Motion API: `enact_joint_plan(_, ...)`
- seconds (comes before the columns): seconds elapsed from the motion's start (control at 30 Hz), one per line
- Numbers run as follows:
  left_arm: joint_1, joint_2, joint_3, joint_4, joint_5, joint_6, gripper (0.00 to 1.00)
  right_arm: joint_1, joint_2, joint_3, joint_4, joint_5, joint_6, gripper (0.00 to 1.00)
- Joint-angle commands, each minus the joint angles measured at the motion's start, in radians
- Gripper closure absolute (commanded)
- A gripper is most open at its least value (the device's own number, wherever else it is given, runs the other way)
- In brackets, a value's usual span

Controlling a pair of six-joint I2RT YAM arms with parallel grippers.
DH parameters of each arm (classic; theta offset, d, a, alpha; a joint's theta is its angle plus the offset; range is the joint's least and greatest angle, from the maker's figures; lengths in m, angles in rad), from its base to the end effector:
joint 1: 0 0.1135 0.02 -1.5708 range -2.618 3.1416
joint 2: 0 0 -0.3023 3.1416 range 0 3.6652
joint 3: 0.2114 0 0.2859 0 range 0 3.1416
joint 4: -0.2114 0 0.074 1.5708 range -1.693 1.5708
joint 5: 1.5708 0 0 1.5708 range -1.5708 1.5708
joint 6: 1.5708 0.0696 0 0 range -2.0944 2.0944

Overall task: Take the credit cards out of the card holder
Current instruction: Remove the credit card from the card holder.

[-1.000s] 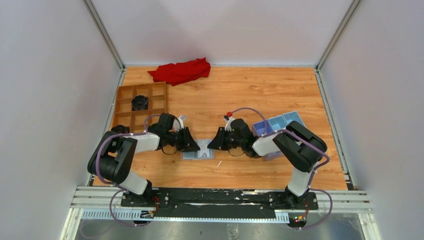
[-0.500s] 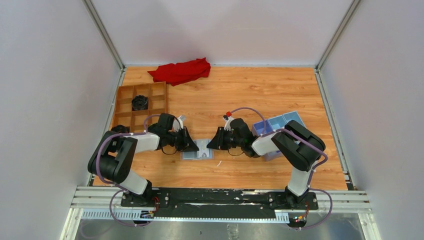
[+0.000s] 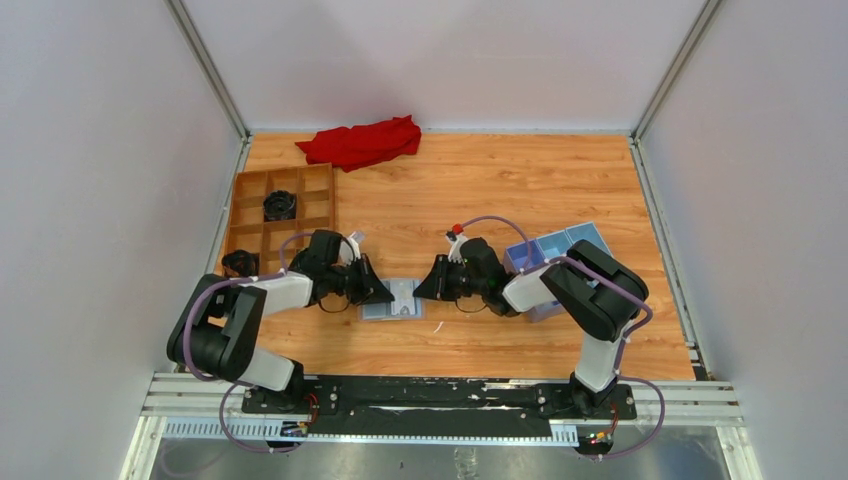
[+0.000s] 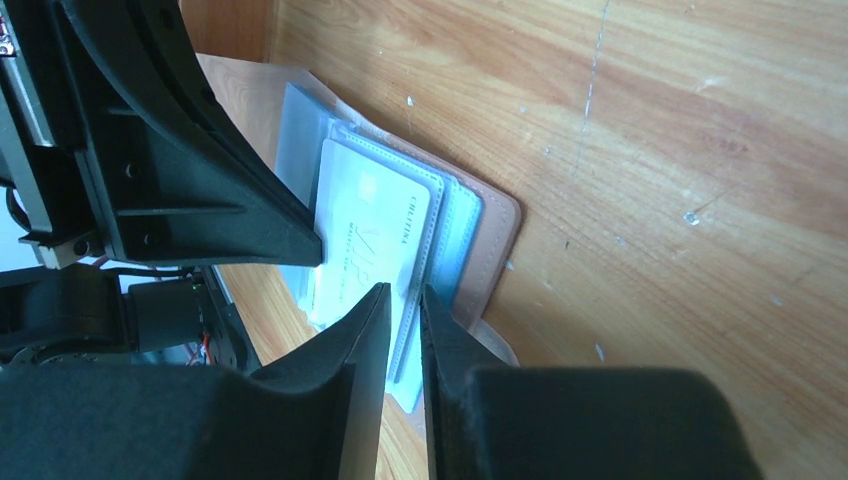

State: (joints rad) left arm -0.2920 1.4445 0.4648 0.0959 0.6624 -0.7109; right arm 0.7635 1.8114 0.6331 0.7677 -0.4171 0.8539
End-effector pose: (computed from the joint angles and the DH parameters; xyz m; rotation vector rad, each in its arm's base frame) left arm 0.2455 -0.1185 0.1151 -0.2264 2.5936 -1.2235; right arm 0.2554 0.2835 0.1168 -0.2085 2.2455 1.3853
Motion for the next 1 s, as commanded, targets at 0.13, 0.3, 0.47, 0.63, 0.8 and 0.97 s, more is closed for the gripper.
enact_joint_plan(0.13,0.059,-0.030,-0.052,0.024,0.010,0.001,1.00,-0.002,0.026,-0.064,-0.037,0.038,0.000,0.79)
enact_joint_plan(0.3,0.078,-0.043,-0.062,0.025,0.022,0.004,1.00,-0.006,0.022,-0.071,-0.030,0.035,0.002,0.79)
enact_joint_plan(0.47,0.080,-0.024,-0.070,0.025,0.027,0.015,1.00,-0.007,0.006,-0.073,-0.042,0.037,-0.008,0.79)
enact_joint_plan(0.63,0.087,-0.036,-0.093,0.025,0.027,0.021,1.00,-0.014,0.003,-0.082,-0.051,0.042,-0.014,0.80)
enact_joint_plan(0.8,0.092,-0.059,-0.090,0.025,0.019,0.012,1.00,-0.031,-0.005,-0.096,-0.066,0.056,-0.029,0.80)
enact_joint_plan(0.97,0.097,-0.088,-0.082,0.025,0.026,0.004,1.00,-0.048,-0.034,-0.115,-0.081,0.052,-0.038,0.80)
